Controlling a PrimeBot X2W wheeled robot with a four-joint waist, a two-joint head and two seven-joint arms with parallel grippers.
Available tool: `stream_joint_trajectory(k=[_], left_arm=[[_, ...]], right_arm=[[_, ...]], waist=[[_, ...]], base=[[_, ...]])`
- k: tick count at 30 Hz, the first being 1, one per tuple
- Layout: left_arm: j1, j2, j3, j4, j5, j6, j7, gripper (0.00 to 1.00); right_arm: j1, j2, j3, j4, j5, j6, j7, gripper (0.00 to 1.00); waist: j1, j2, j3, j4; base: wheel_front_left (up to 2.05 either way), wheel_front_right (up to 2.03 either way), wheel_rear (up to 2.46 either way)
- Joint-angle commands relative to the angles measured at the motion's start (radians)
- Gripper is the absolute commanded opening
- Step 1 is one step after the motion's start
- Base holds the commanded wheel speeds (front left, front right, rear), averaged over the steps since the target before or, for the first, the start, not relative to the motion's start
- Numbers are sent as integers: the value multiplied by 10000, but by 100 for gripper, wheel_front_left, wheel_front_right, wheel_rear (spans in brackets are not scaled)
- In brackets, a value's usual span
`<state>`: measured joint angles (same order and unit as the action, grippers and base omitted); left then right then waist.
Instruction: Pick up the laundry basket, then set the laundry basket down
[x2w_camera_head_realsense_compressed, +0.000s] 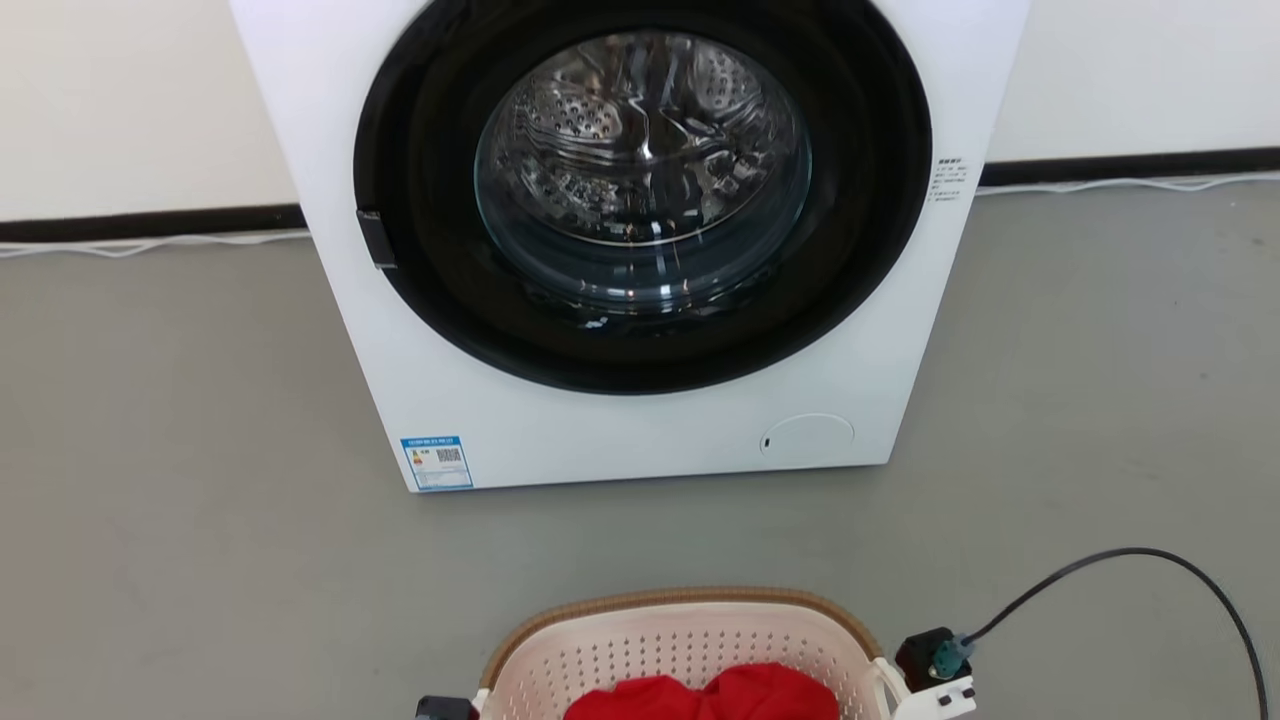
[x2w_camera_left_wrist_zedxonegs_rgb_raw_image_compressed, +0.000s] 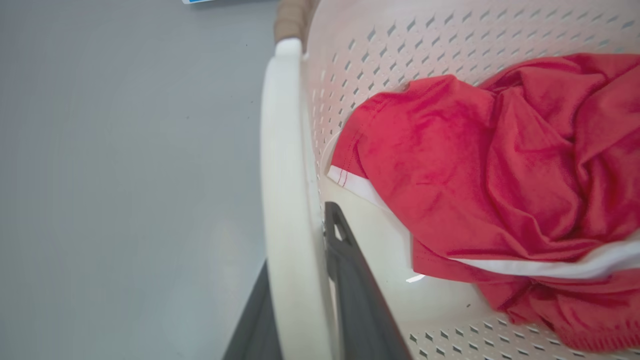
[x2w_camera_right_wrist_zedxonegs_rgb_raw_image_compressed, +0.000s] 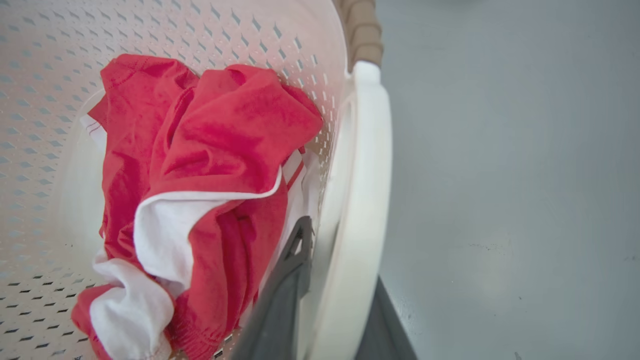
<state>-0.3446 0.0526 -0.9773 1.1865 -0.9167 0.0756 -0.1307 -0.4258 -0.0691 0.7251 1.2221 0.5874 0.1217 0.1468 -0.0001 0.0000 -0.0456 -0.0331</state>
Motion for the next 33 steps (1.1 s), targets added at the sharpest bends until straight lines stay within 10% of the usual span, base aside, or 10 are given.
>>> stream_joint_trajectory(k=[1,33], left_arm=[[-156,-24,-12,-184,-48,-216,-58,0],[-390,-24,-1060,11,-1276,-338,-323,0]], right_arm=[[-16,189,406,-373,98,90,196,0],[-513,189,1406,-193,1187,90,-31,0]], waist=[[1,0,-146,-28],[1,0,-200,-381]], base=[[0,0,0],[0,0,0]])
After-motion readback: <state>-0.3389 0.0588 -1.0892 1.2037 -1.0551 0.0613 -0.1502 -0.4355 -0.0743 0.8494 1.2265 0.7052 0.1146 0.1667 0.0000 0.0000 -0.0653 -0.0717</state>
